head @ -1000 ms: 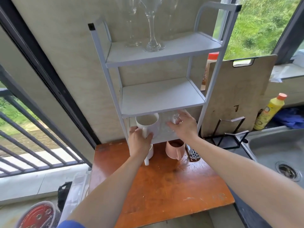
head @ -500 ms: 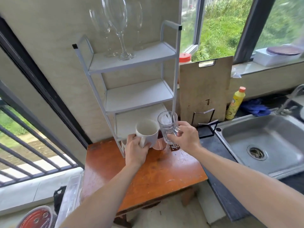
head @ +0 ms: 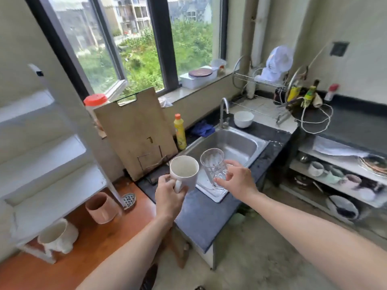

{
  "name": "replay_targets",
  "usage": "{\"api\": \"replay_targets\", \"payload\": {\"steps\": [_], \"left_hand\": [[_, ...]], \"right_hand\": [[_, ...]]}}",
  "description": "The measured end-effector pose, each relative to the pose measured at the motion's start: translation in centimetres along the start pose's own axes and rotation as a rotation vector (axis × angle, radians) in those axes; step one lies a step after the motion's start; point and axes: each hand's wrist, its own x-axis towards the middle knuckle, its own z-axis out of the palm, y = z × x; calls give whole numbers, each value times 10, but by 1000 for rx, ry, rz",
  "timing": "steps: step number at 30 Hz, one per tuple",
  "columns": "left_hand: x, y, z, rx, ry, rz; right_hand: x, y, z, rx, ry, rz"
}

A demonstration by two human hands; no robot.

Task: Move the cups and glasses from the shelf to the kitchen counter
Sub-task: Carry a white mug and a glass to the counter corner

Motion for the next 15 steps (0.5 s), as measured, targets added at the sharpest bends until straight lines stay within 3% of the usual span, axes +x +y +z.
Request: {"api": "replay_targets", "payload": {"steps": [15], "left_hand": [[66,232,251,-153,-500,522]], "right_hand": [[-28,200,-212,-234,542,489]]}}
